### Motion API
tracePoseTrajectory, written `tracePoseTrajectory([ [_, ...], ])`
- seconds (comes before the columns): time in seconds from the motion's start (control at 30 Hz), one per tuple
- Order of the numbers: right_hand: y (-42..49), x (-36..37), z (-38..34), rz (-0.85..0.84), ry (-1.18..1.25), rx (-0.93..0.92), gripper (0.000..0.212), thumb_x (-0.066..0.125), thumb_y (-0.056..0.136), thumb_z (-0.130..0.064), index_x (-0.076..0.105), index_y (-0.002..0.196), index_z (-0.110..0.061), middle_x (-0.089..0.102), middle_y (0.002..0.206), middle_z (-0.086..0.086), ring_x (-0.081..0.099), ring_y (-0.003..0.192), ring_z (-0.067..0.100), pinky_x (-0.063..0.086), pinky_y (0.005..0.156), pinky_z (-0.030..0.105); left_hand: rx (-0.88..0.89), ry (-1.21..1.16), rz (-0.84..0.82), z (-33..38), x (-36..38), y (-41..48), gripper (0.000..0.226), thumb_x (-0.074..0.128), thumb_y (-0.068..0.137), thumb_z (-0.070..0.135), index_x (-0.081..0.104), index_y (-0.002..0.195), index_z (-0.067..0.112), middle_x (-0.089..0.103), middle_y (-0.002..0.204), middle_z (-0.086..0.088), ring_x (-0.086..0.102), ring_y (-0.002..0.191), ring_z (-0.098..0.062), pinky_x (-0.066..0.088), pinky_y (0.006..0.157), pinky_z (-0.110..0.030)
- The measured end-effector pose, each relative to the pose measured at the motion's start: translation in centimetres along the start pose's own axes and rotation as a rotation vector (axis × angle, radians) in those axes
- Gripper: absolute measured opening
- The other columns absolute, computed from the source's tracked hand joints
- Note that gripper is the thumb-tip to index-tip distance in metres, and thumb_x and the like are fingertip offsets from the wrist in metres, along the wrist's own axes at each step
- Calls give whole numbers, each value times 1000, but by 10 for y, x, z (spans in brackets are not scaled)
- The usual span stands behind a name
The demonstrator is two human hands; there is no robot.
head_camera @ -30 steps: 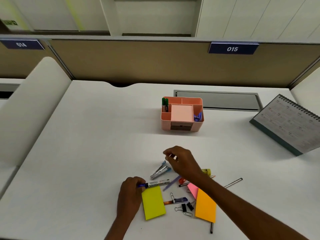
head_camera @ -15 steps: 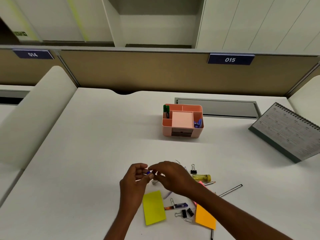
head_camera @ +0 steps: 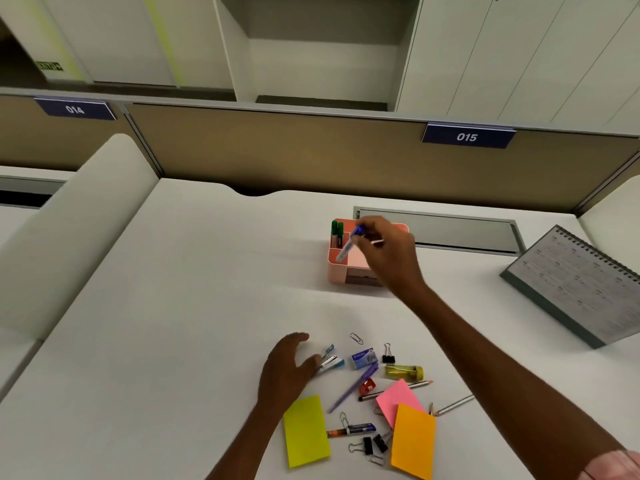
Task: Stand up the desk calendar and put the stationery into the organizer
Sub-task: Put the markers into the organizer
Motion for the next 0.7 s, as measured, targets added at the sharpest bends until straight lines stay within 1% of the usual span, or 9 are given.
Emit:
tracePoseTrajectory([
  [0.07, 23, -5, 8, 72, -27, 19, 22, 73, 91, -14, 70, 112, -20, 75, 98, -6, 72, 88, 6, 61, 79, 32, -3, 93, -19, -5, 8, -3, 57, 77, 89, 42, 60, 140, 25, 51, 153, 8, 41, 146, -10, 25, 112, -17],
  [0.13, 41, -1, 15, 74, -52, 36, 21, 72, 93, -18, 69, 114, -18, 76, 101, -3, 72, 90, 7, 61, 81, 29, -6, 133, -29, -9, 12, -2, 64, 73, 90, 48, 55, 146, 23, 42, 159, 10, 32, 151, -7, 24, 115, -17],
  [0.2, 52, 7, 22, 59, -86, 40, 22, 72, 94, -19, 68, 116, -16, 75, 102, -1, 72, 91, 11, 62, 82, 29, 16, 172, -42, -10, 14, -2, 66, 70, 92, 51, 53, 148, 21, 38, 162, 10, 28, 153, -6, 21, 115, -15],
  [0.3, 60, 21, 33, 21, -142, 55, 21, 72, 94, -16, 69, 114, -14, 75, 102, 0, 70, 90, 13, 62, 82, 32, 42, 196, -57, -13, 15, -1, 67, 68, 92, 53, 52, 149, 21, 35, 163, 11, 25, 153, -4, 17, 113, -11],
  [0.4, 63, 37, 48, -29, -206, 102, 20, 71, 94, -13, 70, 114, -13, 75, 105, 3, 69, 92, 16, 60, 83, 31, 65, 202, -68, -16, 15, 1, 71, 66, 92, 57, 49, 152, 22, 32, 164, 12, 22, 154, -3, 14, 113, -10],
  [0.53, 62, 55, 68, -108, -269, 147, 15, 71, 94, -17, 70, 109, -16, 75, 102, 2, 69, 91, 17, 60, 81, 31, 78, 199, -70, -19, 16, 3, 71, 67, 92, 56, 49, 151, 21, 33, 164, 11, 23, 153, -3, 14, 112, -9],
  [0.7, 60, 66, 84, -149, -331, 173, 17, 70, 96, -20, 70, 111, -15, 75, 107, 5, 70, 92, 19, 61, 80, 34, 80, 208, -82, -20, 17, 5, 70, 67, 93, 54, 48, 152, 22, 31, 165, 11, 22, 154, -3, 11, 112, -8],
])
Point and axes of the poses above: each hand's wrist, its own y-axis towards the middle knuckle, its own x-axis out of the palm, z = x × y, the point moved 6 cm from there along y, towards the middle knuckle
